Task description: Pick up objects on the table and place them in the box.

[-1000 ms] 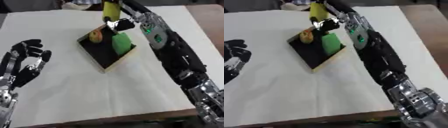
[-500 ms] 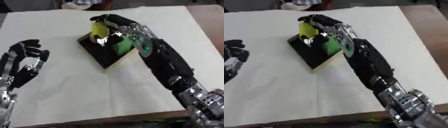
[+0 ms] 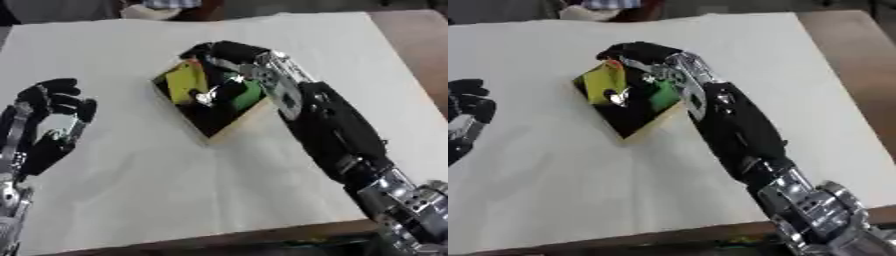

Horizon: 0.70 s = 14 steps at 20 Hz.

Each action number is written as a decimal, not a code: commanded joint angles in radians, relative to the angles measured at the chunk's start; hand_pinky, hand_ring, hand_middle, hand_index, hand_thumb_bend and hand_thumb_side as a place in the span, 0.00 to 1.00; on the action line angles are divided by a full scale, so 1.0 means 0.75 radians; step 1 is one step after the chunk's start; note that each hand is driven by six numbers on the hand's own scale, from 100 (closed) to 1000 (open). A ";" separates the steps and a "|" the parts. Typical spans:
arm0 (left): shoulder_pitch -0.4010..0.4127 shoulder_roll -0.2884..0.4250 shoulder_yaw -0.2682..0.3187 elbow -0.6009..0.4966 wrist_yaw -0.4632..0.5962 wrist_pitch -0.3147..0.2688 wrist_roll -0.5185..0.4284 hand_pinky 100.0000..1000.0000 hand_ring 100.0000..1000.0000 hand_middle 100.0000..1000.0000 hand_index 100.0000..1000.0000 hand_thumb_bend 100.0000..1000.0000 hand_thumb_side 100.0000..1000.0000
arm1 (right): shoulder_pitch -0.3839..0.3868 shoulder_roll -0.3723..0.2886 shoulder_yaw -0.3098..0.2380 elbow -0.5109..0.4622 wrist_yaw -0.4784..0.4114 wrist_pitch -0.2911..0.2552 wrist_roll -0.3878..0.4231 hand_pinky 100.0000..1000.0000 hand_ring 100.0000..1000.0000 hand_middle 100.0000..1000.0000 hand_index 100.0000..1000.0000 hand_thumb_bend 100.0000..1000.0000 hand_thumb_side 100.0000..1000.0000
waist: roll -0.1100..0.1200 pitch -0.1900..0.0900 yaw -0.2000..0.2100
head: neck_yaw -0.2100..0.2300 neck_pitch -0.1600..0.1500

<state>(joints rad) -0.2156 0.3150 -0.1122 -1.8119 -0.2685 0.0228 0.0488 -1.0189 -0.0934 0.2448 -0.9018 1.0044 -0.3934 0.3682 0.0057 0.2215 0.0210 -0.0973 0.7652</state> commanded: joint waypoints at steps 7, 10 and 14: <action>-0.004 0.010 0.023 -0.013 0.003 0.000 0.014 0.62 0.62 0.61 0.76 0.45 0.64 | -0.006 -0.084 -0.089 -0.209 -0.037 0.059 -0.122 0.90 0.93 0.93 0.99 0.10 0.46 | -0.018 -0.046 -0.007 | 0.013 0.006; -0.001 0.010 0.027 -0.011 0.002 0.001 0.020 0.62 0.62 0.61 0.76 0.45 0.65 | 0.010 -0.124 -0.126 -0.334 -0.083 0.099 -0.188 0.89 0.92 0.91 0.98 0.07 0.43 | -0.020 -0.048 -0.011 | 0.018 0.006; 0.003 0.009 0.033 -0.007 0.000 0.002 0.030 0.62 0.62 0.61 0.76 0.44 0.65 | 0.067 -0.183 -0.163 -0.493 -0.224 0.153 -0.274 0.86 0.90 0.88 0.97 0.00 0.40 | -0.024 -0.048 -0.018 | 0.029 0.006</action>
<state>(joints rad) -0.2092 0.3147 -0.0990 -1.8059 -0.2685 0.0253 0.0645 -0.9527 -0.1989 0.1375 -1.2172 0.8724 -0.2894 0.1847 0.0009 0.2210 0.0065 -0.0797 0.7652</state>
